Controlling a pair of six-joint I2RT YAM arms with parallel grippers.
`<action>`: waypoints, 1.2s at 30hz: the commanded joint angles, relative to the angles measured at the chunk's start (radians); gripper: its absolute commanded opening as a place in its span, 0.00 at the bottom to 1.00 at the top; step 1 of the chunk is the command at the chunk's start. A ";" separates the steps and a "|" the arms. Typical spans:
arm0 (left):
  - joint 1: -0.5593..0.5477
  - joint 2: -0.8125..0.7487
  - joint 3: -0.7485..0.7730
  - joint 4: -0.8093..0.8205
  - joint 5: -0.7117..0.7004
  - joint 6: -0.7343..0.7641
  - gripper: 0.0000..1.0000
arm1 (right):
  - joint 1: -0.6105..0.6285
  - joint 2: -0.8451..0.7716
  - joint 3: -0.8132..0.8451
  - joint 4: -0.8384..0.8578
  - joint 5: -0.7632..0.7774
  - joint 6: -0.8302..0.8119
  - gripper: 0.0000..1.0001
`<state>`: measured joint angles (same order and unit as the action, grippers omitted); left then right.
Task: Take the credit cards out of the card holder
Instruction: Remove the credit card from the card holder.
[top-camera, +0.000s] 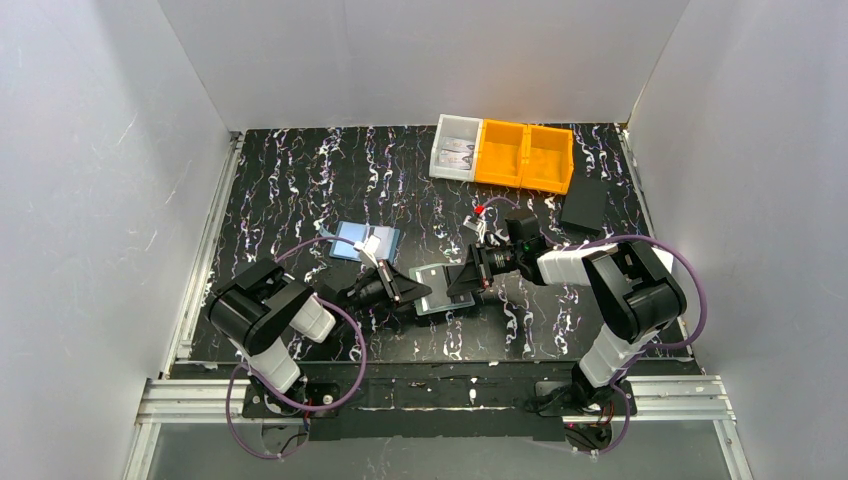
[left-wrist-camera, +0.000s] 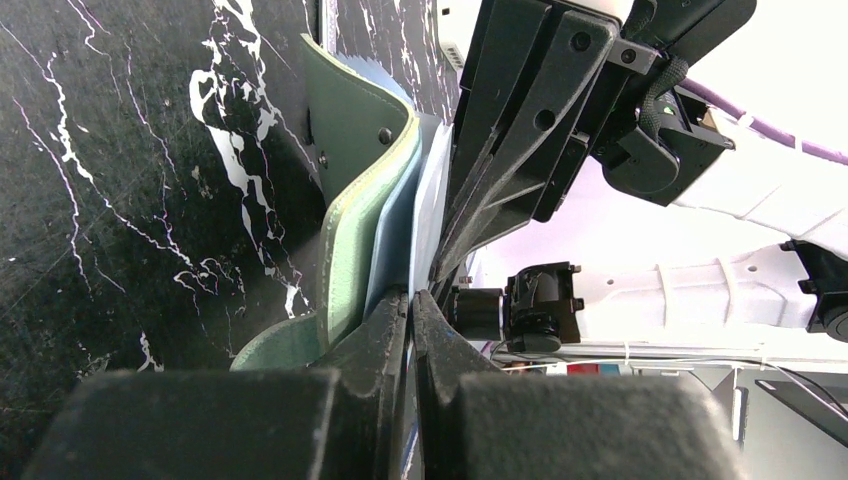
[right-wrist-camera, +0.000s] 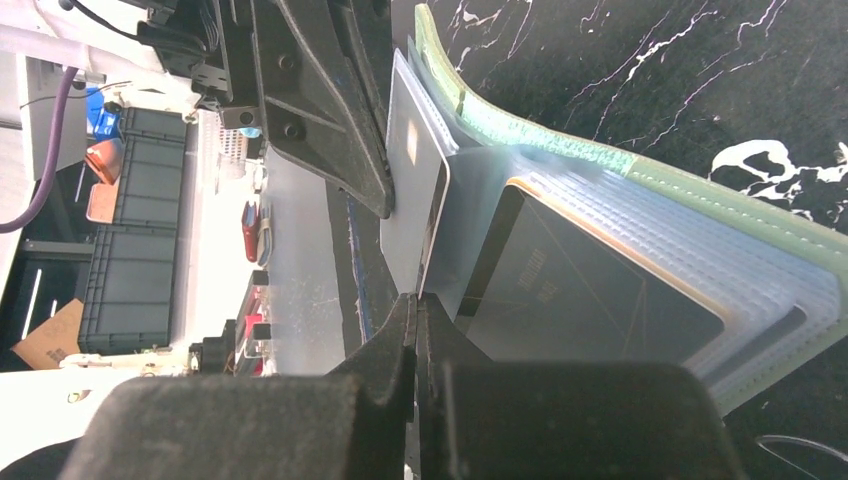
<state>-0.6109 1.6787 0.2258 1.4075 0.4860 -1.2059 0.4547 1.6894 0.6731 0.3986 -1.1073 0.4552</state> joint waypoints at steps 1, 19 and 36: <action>-0.002 -0.002 -0.011 0.026 -0.002 0.006 0.00 | -0.011 -0.024 0.018 -0.004 0.007 -0.047 0.01; 0.039 -0.002 -0.030 0.037 0.046 0.011 0.00 | -0.024 -0.005 0.018 -0.031 0.022 -0.078 0.01; 0.067 0.017 -0.034 0.040 0.085 0.012 0.01 | -0.029 0.012 0.017 -0.037 0.026 -0.086 0.01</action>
<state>-0.5804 1.6819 0.2115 1.4168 0.5536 -1.2057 0.4549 1.6911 0.6735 0.3710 -1.1057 0.4145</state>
